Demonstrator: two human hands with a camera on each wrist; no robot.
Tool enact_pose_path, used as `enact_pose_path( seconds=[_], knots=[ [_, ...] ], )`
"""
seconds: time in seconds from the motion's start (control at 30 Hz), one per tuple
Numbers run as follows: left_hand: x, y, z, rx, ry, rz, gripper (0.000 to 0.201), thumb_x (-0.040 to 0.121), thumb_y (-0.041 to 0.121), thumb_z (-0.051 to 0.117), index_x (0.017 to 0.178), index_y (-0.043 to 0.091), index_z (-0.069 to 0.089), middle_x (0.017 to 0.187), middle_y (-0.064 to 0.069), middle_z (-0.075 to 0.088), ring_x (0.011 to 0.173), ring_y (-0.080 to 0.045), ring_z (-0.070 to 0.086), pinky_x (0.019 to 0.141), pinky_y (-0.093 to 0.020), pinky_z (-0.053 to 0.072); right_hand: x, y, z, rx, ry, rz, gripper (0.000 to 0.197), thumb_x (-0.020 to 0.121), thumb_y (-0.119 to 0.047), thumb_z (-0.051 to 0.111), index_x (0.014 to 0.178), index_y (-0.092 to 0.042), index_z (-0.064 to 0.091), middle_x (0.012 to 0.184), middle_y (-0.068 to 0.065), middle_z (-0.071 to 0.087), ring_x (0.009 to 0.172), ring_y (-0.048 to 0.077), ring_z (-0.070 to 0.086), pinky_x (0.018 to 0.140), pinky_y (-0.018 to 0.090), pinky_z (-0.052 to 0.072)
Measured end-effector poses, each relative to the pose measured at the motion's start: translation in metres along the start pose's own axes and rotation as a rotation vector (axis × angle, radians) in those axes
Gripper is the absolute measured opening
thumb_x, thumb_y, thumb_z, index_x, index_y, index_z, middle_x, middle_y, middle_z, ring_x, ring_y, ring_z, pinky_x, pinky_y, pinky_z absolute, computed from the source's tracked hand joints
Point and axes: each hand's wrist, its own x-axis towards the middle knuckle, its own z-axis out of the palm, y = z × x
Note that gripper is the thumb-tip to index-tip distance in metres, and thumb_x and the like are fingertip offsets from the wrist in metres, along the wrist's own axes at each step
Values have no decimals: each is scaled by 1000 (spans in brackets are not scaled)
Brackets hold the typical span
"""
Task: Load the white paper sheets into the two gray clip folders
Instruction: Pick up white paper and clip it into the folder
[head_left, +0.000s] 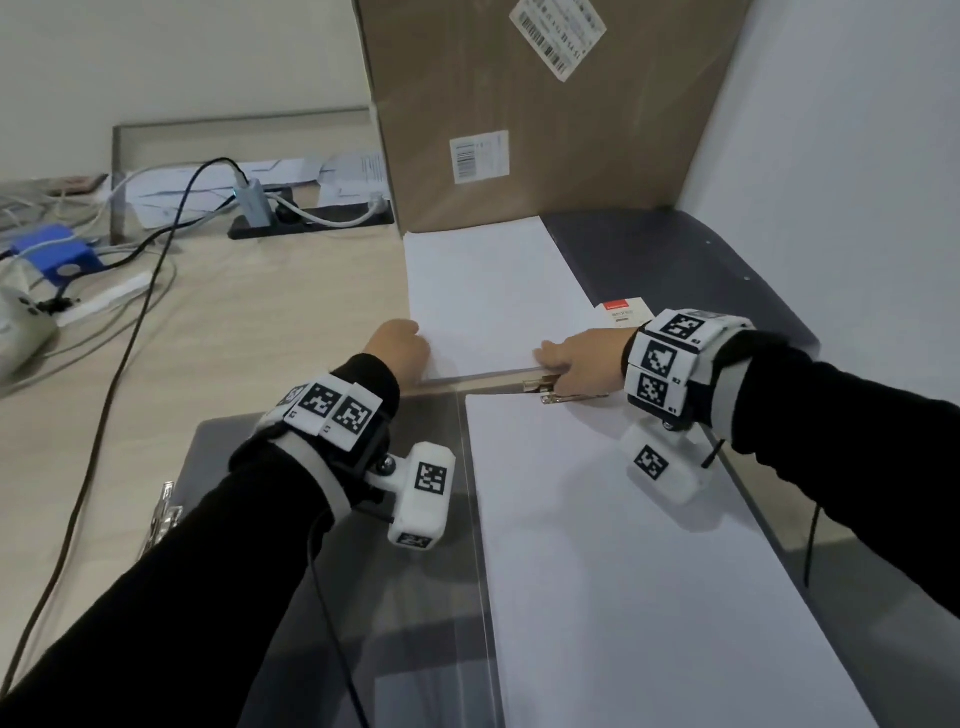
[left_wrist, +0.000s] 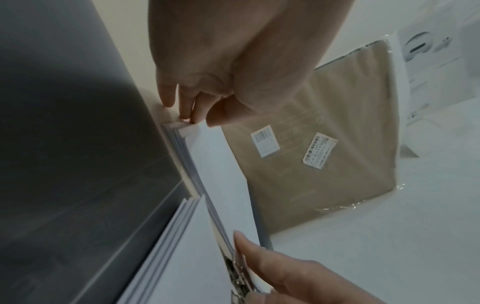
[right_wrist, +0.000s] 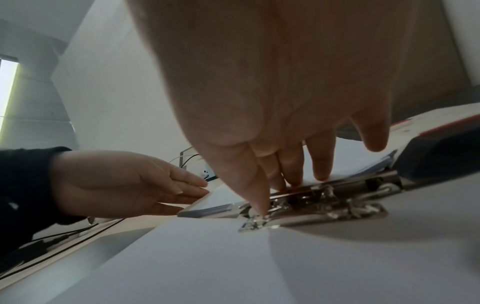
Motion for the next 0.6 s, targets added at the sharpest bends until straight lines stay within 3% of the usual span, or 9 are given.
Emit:
enact_pose_path(
  seconds=[0.13, 0.2, 0.23, 0.3, 0.33, 0.37, 0.43, 0.53, 0.6],
  knots=[
    [8, -4, 2, -41, -34, -8, 44, 91, -4, 34, 134, -15, 34, 143, -30, 38, 132, -42, 37, 108, -42, 33, 8, 4, 5, 25, -5, -31, 42, 96, -23, 39, 136, -9, 37, 146, 10, 39, 121, 30, 49, 103, 38, 39],
    [7, -5, 1, -95, -39, 6, 43, 92, -4, 35, 134, -8, 41, 134, -21, 50, 127, -37, 43, 94, -29, 38, 8, 5, 6, 26, -3, -39, 44, 96, -25, 39, 136, -8, 37, 147, 10, 38, 121, 30, 50, 104, 39, 39],
    [8, -5, 1, -123, -37, 15, 34, 92, -3, 36, 122, 1, 51, 116, -12, 57, 113, -32, 51, 83, -23, 38, 8, 5, 6, 25, -1, -45, 44, 97, -26, 39, 136, -8, 37, 147, 10, 37, 121, 30, 50, 103, 40, 40],
    [7, -3, 0, -160, -45, 14, 21, 91, -1, 39, 84, 15, 50, 81, 1, 46, 79, -18, 46, 66, -18, 31, 8, 5, 7, 19, 5, -54, 41, 97, -25, 37, 135, -8, 38, 148, 9, 36, 119, 30, 51, 102, 39, 41],
    [5, -1, 0, -197, -51, 18, 21, 90, 1, 40, 80, 17, 48, 83, 1, 44, 78, -16, 42, 68, -20, 30, 8, 5, 7, 17, 7, -57, 39, 97, -24, 37, 133, -8, 39, 148, 8, 36, 118, 30, 51, 101, 38, 41],
    [4, 0, 0, -230, -57, 41, 17, 90, 3, 41, 91, 14, 54, 95, -2, 47, 85, -17, 41, 76, -22, 30, 8, 5, 7, 18, 11, -60, 38, 97, -23, 36, 131, -8, 40, 149, 8, 35, 117, 29, 51, 100, 37, 42],
    [5, 1, 1, -278, -25, 50, 36, 85, 11, 48, 120, 11, 54, 110, -4, 47, 100, -16, 42, 84, -25, 32, 9, 4, 7, 26, 14, -60, 39, 97, -22, 35, 133, -9, 38, 150, 7, 33, 119, 29, 51, 100, 36, 42],
    [8, 3, 0, -346, 58, 29, 25, 78, 13, 50, 99, 8, 62, 105, -12, 54, 100, -24, 50, 92, -30, 40, 9, 4, 8, 24, 20, -63, 40, 97, -22, 34, 136, -9, 37, 149, 8, 35, 118, 28, 51, 100, 37, 42],
    [9, 6, 0, -411, 82, -20, 8, 79, 10, 50, 73, 11, 54, 84, -15, 49, 84, -26, 48, 77, -30, 43, 9, 5, 8, 22, 21, -69, 41, 97, -22, 34, 136, -9, 37, 148, 8, 36, 118, 28, 51, 99, 35, 42]
  ],
)
